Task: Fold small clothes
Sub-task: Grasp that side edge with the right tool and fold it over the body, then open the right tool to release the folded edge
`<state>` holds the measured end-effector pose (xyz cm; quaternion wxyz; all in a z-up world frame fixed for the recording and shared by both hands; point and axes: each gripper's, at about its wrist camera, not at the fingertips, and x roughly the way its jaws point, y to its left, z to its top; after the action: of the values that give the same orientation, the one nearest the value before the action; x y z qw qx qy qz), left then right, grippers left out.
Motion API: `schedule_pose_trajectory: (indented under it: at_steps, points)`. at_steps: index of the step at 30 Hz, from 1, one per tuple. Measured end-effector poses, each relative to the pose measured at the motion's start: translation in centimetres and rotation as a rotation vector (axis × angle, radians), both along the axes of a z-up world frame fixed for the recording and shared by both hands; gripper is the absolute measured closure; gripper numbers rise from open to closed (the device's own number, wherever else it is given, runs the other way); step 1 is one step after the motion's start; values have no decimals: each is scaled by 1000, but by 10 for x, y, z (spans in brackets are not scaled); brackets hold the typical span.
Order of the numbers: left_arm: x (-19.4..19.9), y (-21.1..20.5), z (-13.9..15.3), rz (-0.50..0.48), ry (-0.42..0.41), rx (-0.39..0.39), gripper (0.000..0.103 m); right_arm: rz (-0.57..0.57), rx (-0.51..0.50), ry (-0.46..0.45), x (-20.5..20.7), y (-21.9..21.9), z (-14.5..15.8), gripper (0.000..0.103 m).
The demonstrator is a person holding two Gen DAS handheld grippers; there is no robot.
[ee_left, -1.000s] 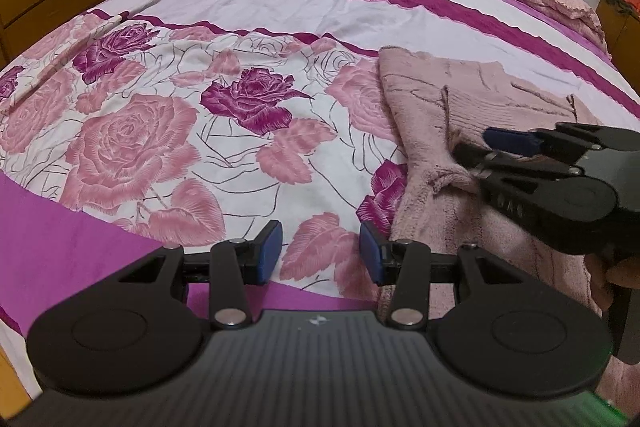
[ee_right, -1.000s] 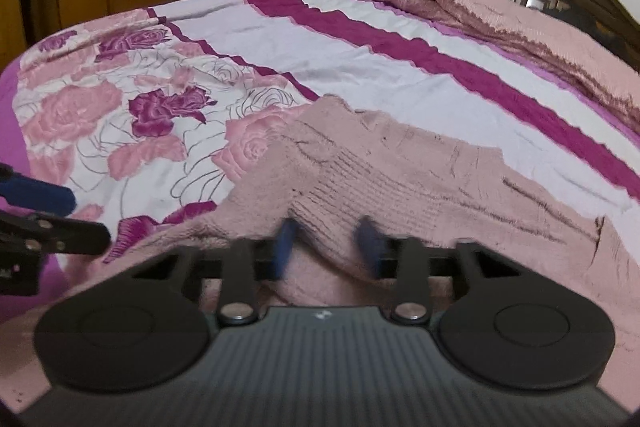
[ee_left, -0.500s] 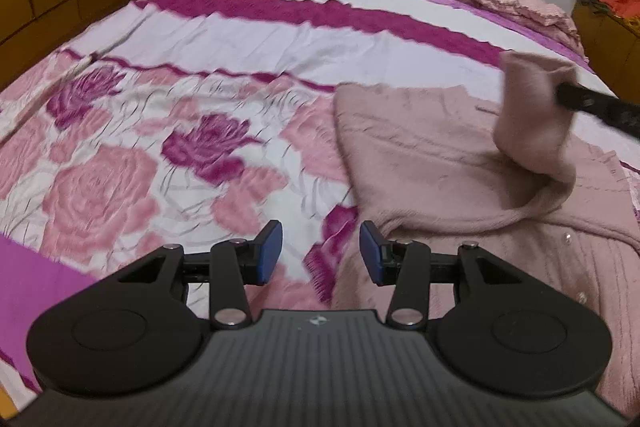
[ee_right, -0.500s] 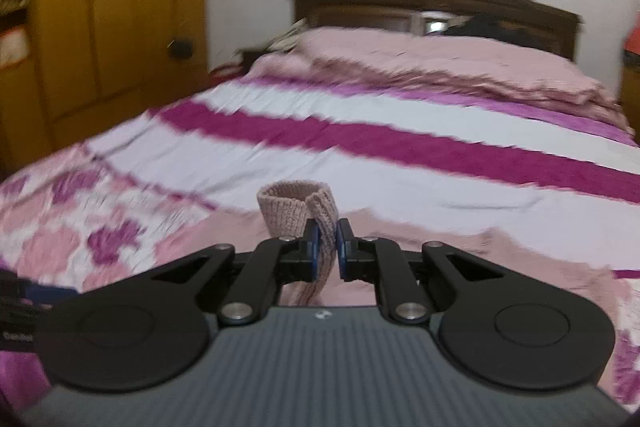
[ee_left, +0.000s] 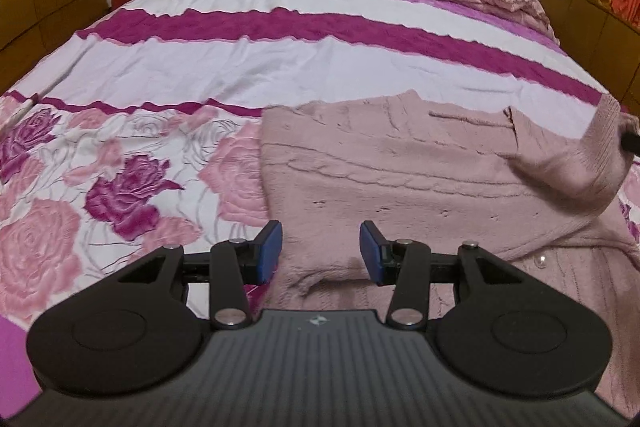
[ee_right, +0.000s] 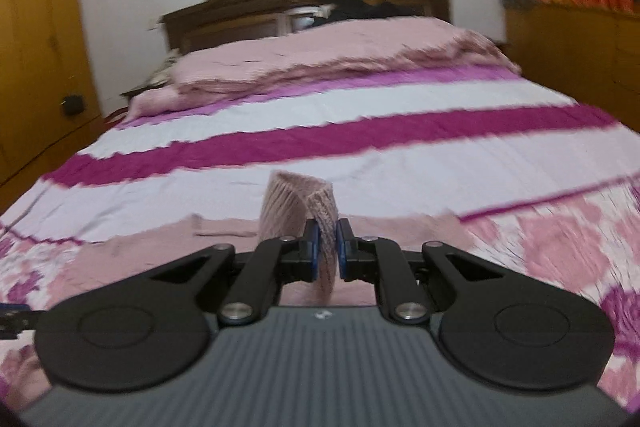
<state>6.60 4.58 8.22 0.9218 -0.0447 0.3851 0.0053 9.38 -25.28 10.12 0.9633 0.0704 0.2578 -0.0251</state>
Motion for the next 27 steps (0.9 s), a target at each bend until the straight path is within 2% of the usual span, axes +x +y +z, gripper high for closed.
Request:
schedule_pose_trajectory:
  at_steps: [5, 8, 11, 16, 21, 23, 27]
  points:
    - [13, -7, -11, -3, 23, 21, 52, -139, 82, 83, 3, -38, -29, 91]
    - [19, -9, -15, -3, 27, 39, 52, -162, 136, 137, 3, -52, -47, 89]
    - [25, -10, -17, -8, 25, 52, 52, -176, 135, 188, 1, -59, -58, 88]
    - [31, -13, -18, -14, 28, 54, 52, -152, 155, 163, -11, -68, -49, 88]
    - [34, -20, -17, -30, 3, 43, 52, -137, 153, 111, -6, -74, -35, 88]
    - [36, -23, -17, -38, -3, 45, 52, -125, 144, 126, 3, -74, -36, 87]
    - [41, -26, -20, -45, -4, 52, 52, -110, 157, 214, 13, -74, -51, 87]
